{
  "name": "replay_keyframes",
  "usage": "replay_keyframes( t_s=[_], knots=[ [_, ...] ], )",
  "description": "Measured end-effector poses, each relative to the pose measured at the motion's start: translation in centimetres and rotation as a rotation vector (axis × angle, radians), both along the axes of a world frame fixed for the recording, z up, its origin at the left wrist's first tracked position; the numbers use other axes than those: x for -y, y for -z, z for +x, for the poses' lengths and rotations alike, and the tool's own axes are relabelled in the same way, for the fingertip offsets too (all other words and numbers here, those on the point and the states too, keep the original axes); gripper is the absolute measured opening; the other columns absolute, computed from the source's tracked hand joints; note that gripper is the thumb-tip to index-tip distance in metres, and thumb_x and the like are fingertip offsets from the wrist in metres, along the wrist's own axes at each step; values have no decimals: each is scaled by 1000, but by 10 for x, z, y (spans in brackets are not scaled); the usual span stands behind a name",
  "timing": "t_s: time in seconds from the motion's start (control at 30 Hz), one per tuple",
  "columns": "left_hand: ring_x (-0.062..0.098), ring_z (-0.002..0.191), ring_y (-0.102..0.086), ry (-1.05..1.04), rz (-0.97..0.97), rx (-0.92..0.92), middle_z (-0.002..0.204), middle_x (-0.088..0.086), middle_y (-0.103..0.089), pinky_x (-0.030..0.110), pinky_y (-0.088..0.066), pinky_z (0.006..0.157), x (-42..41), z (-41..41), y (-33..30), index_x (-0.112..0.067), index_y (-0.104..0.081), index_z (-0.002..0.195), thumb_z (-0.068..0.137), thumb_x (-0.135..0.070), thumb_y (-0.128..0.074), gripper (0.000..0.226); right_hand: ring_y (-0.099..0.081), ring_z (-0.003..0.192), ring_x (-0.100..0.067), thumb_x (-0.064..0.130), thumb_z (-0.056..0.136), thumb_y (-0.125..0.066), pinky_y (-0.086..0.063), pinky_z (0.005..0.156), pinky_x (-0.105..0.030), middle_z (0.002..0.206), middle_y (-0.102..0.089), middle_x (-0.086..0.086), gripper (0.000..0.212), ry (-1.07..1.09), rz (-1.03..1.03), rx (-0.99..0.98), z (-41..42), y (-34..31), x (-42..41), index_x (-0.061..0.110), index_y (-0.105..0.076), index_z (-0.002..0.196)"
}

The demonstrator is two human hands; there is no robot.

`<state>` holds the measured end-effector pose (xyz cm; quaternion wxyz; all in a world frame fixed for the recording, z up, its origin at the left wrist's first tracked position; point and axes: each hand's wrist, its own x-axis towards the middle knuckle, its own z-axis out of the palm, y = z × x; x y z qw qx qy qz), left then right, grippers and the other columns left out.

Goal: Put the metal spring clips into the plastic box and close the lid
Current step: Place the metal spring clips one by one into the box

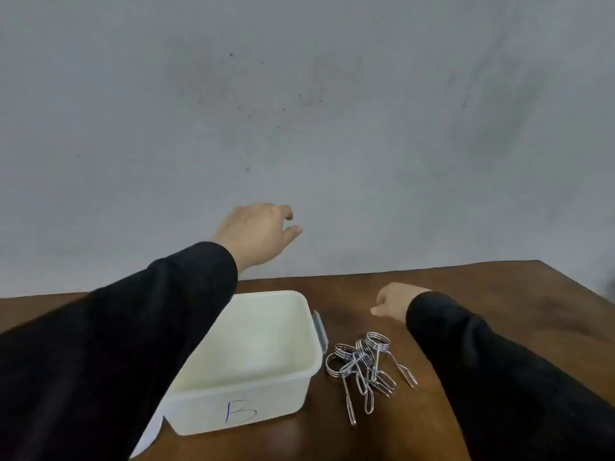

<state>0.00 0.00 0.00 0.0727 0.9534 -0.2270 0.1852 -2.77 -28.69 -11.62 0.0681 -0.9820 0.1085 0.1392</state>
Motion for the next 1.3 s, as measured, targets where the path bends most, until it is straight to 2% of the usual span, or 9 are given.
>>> replay_keyframes(
  t_s=[0.2,0.5,0.63,0.8,0.93,1.03,1.17,1.23,1.3],
  knots=[
    [28,117,-67,-11,17,-149,132,5,-71,39,-49,95,16,-11,59,-20,-62,139,106,-50,-43,49,-65,111,-25,44,94,-59,-51,95,-33,120,-70,-9,48,105,-30,-198,6,81,8,5,-68,120],
    [27,116,-66,-105,-48,-224,131,3,-71,36,-46,91,-7,0,85,-20,-64,137,107,-47,-44,45,-64,85,-24,36,80,-74,-53,77,-30,85,-64,-4,32,223,37,-126,26,108,10,9,-69,97],
    [26,116,-64,-202,-190,-286,129,3,-71,35,-46,89,-52,11,92,-20,-67,132,106,-46,-47,41,-64,74,-22,41,82,-71,-51,68,-28,74,-63,-1,32,213,19,-58,31,95,13,10,-62,83],
    [21,104,-61,-336,-398,-391,122,1,-71,32,-45,85,-133,28,115,-17,-67,129,107,-39,-49,36,-62,65,-21,34,85,-63,-50,63,-31,68,-64,-4,29,93,-10,146,46,9,5,6,-69,80],
    [20,107,-60,-351,-573,-589,112,-4,-64,27,-44,73,-165,27,140,-27,-63,113,107,-35,-50,16,-60,66,-25,30,81,-69,-46,63,-31,65,-64,-6,23,-14,190,333,54,-69,-61,8,-74,85],
    [21,117,-65,-320,-789,-732,121,-2,-71,31,-49,89,-174,24,161,-21,-70,126,107,-39,-52,32,-64,66,-24,35,79,-71,-51,65,-32,69,-69,-7,21,-202,276,245,49,-84,-140,14,-75,82],
    [19,94,-71,-315,-1034,-843,98,-1,-78,30,-51,78,-177,17,177,-17,-75,107,108,-43,-47,38,-54,61,-22,33,79,-68,-40,56,-27,64,-60,-5,27,-400,194,12,46,-28,-243,7,-70,78],
    [24,99,-73,-312,-1081,-860,97,1,-80,33,-52,82,-179,18,182,-18,-77,103,107,-46,-48,41,-54,62,-23,29,80,-70,-40,54,-25,63,-57,-2,19,-435,132,-86,48,13,-281,10,-67,78],
    [25,106,-72,-309,-1095,-869,106,3,-80,37,-53,93,-181,19,185,-18,-78,108,105,-49,-48,43,-59,74,-25,27,81,-71,-47,65,-28,78,-64,-5,21,-443,90,-155,50,45,-307,10,-69,94]
  ],
)
